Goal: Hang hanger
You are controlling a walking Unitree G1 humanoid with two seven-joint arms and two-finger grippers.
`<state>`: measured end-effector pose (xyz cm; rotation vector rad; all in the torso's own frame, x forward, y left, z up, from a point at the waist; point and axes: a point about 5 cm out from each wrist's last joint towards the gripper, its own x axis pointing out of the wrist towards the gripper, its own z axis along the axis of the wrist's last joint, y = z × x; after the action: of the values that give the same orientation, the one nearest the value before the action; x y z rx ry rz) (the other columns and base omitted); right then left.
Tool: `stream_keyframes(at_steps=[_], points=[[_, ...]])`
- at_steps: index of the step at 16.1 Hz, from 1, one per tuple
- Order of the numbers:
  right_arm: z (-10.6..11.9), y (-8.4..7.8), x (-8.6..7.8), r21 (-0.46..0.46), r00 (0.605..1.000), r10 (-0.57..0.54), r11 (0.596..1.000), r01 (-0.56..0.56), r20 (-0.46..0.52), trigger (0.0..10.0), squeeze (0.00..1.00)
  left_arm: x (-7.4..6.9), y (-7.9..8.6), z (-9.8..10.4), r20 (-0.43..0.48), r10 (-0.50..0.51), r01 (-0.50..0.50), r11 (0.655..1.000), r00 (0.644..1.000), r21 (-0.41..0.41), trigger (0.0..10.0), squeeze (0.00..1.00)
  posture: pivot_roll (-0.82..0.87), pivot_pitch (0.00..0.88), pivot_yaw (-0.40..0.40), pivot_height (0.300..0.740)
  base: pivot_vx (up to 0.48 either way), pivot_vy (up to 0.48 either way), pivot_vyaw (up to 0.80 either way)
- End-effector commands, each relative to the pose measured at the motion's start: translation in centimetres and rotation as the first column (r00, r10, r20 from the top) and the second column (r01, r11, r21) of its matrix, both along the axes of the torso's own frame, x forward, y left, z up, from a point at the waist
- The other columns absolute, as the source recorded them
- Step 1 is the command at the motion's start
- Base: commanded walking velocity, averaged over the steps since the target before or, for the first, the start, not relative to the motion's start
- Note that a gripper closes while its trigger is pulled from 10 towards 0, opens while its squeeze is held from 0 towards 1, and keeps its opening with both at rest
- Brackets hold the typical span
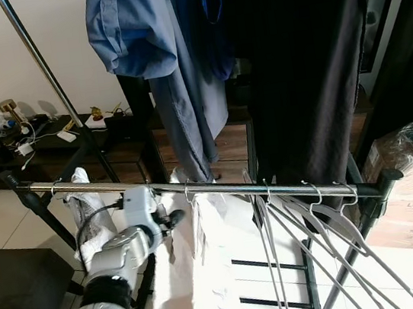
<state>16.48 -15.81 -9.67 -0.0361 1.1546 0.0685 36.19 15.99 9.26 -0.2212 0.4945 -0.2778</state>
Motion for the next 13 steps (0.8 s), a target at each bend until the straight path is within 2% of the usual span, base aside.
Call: stream_keyframes(at_steps=[1,3,6,7,8,12,13], points=[[0.0,0.2,0.0,-0.002,1.000,0.013,1.000,-0.013,0.002,10.0,0.00,0.2,-0.5,0.1,0.000,-0.018,0.018,0.999,1.000,-0.041,10.0,0.00,-0.08,0.000,0.039,0.740,0.000,0.000,0.00],[0.0,0.1,0.0,-0.003,1.000,0.016,1.000,-0.016,0.002,10.0,0.00,0.2,-0.6,0.1,-0.005,-0.009,0.009,0.999,1.000,-0.047,10.0,0.00,-0.08,0.000,0.040,0.740,0.000,0.000,0.00],[0.0,0.0,-0.1,-0.009,0.999,0.033,0.999,-0.033,0.000,10.0,0.00,0.1,-1.1,-0.3,-0.068,-0.016,0.002,0.982,0.998,-0.189,10.0,0.00,-0.08,0.000,0.036,0.740,0.000,0.000,0.00],[0.0,0.0,-0.1,-0.009,0.999,0.033,0.999,-0.033,0.000,10.0,0.00,0.1,-1.1,-0.4,-0.071,-0.016,0.003,0.982,0.997,-0.191,10.0,0.00,-0.08,0.000,0.036,0.740,0.000,0.000,0.00],[0.0,0.0,0.0,-0.014,0.999,0.045,0.999,-0.045,-0.001,10.0,0.00,-0.2,-0.8,-1.3,-0.108,0.013,-0.025,0.994,0.994,-0.110,10.0,0.00,-0.09,0.000,0.033,0.740,0.000,0.000,0.00],[0.0,-0.1,0.0,-0.015,0.999,0.047,0.999,-0.047,0.002,10.0,0.00,-0.6,-0.9,-2.3,-0.147,0.047,-0.055,0.997,0.988,-0.053,10.0,0.00,-0.09,0.000,0.031,0.740,0.000,0.000,0.00],[0.0,-0.1,0.1,-0.016,0.999,0.048,0.999,-0.048,0.002,10.0,0.00,-0.6,0.0,-2.6,-0.135,0.099,-0.089,0.993,0.986,0.077,10.0,0.00,-0.08,0.000,0.030,0.740,0.000,0.000,0.00]])
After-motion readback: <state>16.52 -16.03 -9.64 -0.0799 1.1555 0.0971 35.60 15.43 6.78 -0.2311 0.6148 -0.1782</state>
